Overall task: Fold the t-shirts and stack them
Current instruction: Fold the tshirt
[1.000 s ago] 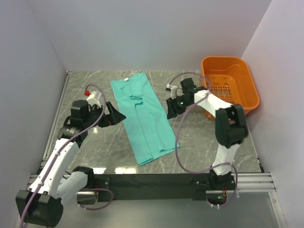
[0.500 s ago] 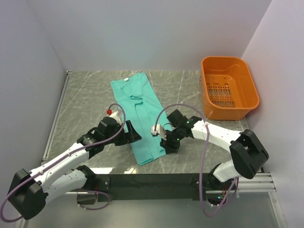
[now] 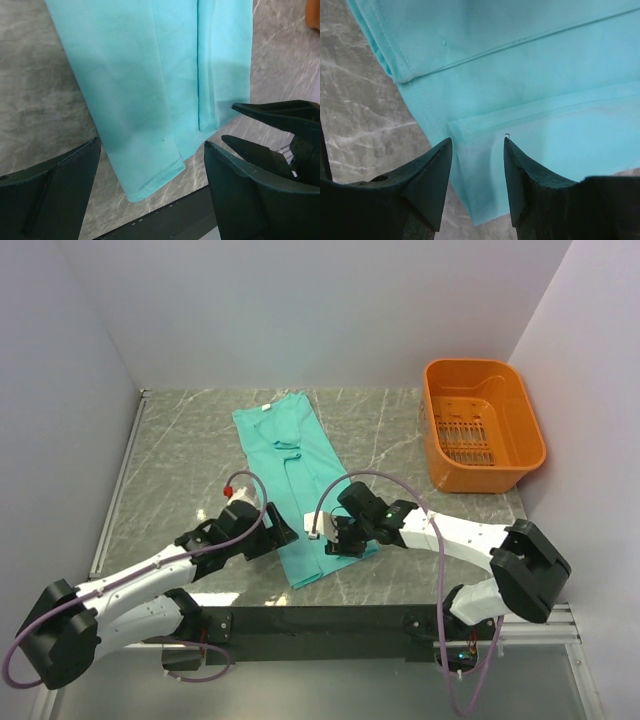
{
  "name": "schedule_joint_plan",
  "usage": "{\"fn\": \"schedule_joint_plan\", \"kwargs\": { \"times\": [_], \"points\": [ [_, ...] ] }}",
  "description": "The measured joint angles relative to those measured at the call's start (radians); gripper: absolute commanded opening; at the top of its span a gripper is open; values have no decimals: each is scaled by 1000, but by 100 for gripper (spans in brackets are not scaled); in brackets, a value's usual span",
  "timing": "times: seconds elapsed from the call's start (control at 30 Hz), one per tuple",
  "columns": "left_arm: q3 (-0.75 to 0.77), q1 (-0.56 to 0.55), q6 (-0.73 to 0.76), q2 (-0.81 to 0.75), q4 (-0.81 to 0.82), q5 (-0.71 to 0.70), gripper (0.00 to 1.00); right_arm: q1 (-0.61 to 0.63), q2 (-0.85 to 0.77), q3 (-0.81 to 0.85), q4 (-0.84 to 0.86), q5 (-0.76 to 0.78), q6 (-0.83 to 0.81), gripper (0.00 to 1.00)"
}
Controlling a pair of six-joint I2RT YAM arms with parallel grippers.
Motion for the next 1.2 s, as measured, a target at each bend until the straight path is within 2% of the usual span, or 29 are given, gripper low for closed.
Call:
{"fn": "schedule_joint_plan", "kwargs": {
  "times": [0.27, 0.77, 0.83, 0.93, 0.97, 1.07, 1.2],
  "points": [
    [-68, -1, -58, -101, -7, -46, 89, 42, 38, -1, 19, 23, -39, 52],
    [-111, -1, -85, -110, 15, -45, 90, 69, 88, -14, 23, 74, -87, 48],
    [-117, -1, -86, -117, 15, -45, 90, 71, 90, -19, 26, 91, -88, 42],
    [-118, -2, -87, -119, 16, -45, 90, 73, 99, -20, 35, 109, -89, 28],
    [-118, -2, -87, -119, 16, -44, 90, 74, 104, -20, 38, 115, -89, 18],
    [-118, -2, -89, -119, 18, -41, 89, 76, 117, -20, 42, 124, -88, 3],
    [-122, -2, -90, -121, 25, -38, 89, 76, 114, -20, 42, 122, -91, 0]
  ]
}}
